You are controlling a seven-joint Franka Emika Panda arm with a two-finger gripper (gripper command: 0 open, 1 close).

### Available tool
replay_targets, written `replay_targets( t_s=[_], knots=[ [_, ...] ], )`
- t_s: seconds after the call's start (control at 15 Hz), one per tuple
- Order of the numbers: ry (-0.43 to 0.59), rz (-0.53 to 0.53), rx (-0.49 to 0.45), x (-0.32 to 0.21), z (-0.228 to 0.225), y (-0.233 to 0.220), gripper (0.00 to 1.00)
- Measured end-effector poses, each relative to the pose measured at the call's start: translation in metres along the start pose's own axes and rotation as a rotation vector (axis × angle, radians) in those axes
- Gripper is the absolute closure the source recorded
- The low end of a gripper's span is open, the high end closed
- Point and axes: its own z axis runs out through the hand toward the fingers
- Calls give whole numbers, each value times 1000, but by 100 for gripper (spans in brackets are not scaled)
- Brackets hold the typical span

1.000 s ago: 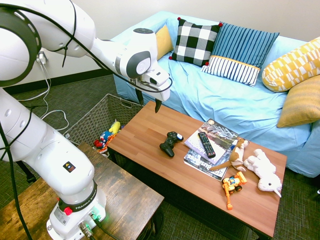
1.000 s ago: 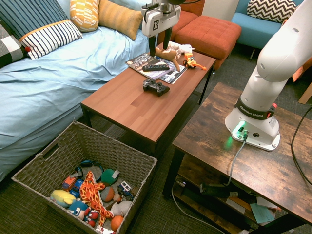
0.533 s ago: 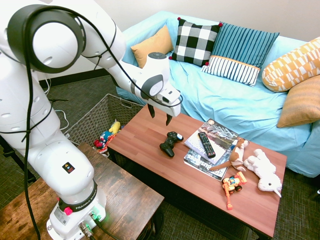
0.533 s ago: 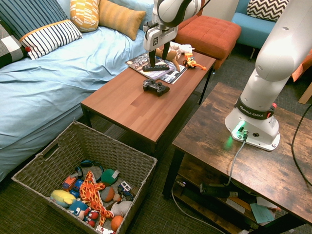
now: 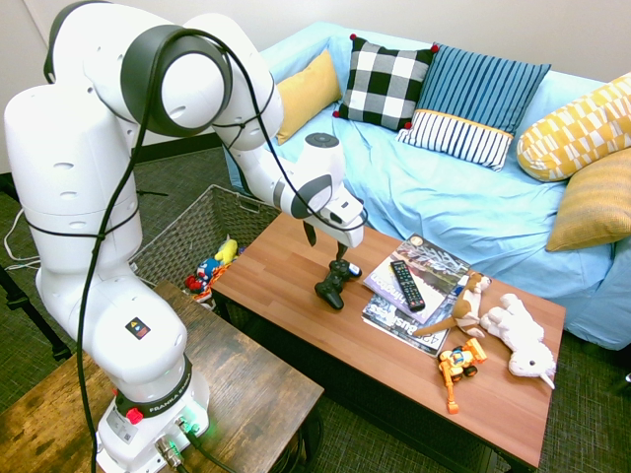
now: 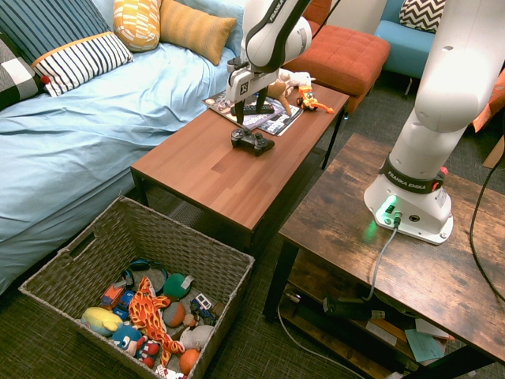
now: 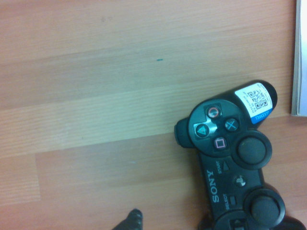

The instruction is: Put the gamepad in the basket

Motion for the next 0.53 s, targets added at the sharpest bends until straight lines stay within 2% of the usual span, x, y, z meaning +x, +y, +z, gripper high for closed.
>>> replay_targets(
  t_s=[0.53],
  knots=[
    [19,56,-38,14,42,-5,0]
  ],
)
